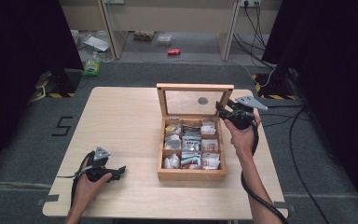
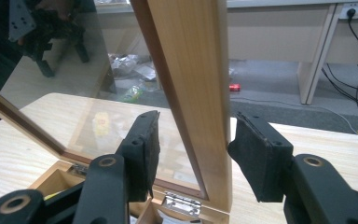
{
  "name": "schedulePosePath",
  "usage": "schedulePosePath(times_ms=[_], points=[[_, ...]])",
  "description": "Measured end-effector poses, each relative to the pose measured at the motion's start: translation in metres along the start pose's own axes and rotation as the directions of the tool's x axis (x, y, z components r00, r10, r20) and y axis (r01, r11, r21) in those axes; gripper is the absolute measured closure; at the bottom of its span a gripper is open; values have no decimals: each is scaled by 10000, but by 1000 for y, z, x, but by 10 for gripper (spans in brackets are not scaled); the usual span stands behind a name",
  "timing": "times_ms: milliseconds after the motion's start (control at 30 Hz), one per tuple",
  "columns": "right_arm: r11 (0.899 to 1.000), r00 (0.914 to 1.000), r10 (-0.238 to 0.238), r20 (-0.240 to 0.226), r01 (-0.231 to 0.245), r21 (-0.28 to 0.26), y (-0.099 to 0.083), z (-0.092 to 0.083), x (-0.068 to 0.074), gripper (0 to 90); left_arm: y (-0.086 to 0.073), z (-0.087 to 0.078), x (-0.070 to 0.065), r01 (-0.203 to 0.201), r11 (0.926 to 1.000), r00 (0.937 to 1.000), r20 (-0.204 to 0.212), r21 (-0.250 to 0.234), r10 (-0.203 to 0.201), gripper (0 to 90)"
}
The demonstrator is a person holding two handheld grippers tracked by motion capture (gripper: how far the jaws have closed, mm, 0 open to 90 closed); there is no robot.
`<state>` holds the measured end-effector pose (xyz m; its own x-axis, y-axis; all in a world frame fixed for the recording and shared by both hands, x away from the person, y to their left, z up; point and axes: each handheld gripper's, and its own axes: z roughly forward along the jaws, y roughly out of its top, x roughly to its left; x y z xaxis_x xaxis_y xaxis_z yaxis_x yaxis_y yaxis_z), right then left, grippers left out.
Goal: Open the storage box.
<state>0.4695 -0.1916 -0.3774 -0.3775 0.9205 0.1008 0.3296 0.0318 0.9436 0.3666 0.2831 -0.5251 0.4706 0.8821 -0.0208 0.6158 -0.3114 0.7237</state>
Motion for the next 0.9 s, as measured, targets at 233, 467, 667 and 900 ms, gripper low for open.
schedulePosePath(times_ms=[233,467,667,900], points=[[10000,9997,64,214,-65,40,3,7,-2,504,0,0,0,22,10000,10000,9,-13,-22,0],[9996,9988,226,442,-233,155,1,15,-5,502,0,0,0,20,10000,10000,7,-6,-20,0],[9989,9973,325,654,-346,306,-2,20,-10,496,0,0,0,22,10000,10000,6,-10,-22,0],[9986,9965,256,796,-292,445,1,26,-11,491,0,0,0,4,10000,10000,-9,-6,-4,0]])
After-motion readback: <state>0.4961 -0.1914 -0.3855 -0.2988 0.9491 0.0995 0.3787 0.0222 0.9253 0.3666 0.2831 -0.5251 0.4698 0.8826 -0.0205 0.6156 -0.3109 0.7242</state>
